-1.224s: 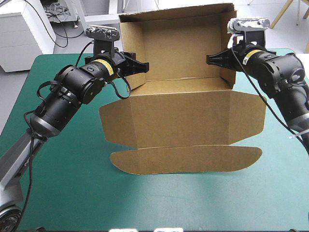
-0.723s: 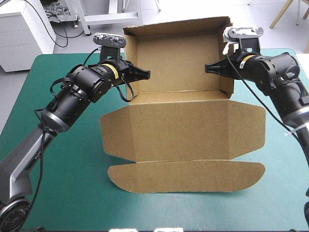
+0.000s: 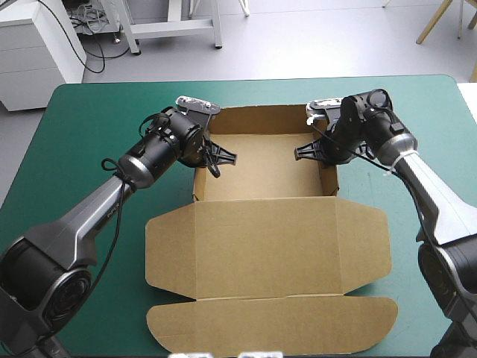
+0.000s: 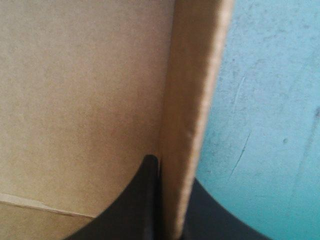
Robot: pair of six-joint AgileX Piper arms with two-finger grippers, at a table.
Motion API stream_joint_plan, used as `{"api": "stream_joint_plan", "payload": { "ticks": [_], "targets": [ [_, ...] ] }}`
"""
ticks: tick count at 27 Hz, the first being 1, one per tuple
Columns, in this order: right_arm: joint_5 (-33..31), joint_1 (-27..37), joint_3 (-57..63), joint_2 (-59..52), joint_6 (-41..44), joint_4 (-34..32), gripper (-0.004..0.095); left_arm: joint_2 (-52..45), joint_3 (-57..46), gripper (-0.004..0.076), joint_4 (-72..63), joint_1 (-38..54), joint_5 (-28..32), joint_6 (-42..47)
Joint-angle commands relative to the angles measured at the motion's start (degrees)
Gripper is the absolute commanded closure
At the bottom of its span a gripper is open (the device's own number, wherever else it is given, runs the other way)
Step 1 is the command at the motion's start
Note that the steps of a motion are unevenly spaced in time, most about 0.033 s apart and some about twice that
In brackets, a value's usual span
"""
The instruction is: Fold the box
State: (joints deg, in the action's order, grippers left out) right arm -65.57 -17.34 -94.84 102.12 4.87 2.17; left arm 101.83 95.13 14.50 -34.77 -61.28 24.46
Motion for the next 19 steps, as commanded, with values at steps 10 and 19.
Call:
{"api": "stream_joint_plan", "payload": {
  "ticks": [10, 19],
  "targets": [
    [-0.6, -0.65, -1.73, -1.02, -3.31, 3.36, 0.0854, 0.7, 1.95, 0.0672, -4.25, -0.89, -1.27, -7.78],
    [-2.41, -0.65, -1.73, -1.25, -3.9, 3.36, 0.0083, 0.7, 1.95, 0.0169, -0.81, -0.89, -7.38, -9.46]
  ]
}}
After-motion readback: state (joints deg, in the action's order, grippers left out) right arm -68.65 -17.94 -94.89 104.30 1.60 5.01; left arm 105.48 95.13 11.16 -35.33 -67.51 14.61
